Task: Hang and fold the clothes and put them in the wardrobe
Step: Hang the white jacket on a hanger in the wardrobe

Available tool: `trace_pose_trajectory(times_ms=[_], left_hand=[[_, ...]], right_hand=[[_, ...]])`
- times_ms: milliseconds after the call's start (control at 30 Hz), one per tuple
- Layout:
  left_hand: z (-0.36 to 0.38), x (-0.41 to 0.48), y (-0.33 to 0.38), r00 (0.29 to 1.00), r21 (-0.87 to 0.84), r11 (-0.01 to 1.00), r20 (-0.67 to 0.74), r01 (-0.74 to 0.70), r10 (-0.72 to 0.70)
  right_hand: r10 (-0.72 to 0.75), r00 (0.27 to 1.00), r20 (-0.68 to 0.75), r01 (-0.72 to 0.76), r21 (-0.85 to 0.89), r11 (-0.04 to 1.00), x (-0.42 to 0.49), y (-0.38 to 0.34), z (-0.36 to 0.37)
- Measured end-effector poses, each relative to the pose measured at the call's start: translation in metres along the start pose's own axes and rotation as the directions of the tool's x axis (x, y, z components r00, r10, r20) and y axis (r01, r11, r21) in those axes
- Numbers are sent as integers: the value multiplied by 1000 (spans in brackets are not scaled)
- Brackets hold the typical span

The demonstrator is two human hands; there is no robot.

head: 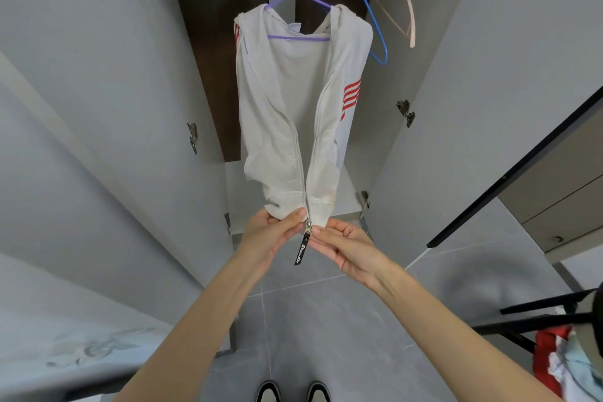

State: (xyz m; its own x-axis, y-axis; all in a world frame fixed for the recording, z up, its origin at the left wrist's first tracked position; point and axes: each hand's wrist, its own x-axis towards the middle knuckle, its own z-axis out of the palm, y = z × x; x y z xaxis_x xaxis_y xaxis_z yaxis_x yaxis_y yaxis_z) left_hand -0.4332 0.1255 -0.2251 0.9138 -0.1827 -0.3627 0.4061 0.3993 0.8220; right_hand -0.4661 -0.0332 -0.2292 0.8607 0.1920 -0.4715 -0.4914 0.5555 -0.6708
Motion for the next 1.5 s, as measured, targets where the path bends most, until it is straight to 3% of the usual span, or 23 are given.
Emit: trace_pose_trajectory(times_ms=[1500], left_hand=[[2, -5, -1, 999, 31, 999, -15, -43, 44]], right_hand=[[-28, 1000, 9, 29, -20, 999, -1, -3, 0]])
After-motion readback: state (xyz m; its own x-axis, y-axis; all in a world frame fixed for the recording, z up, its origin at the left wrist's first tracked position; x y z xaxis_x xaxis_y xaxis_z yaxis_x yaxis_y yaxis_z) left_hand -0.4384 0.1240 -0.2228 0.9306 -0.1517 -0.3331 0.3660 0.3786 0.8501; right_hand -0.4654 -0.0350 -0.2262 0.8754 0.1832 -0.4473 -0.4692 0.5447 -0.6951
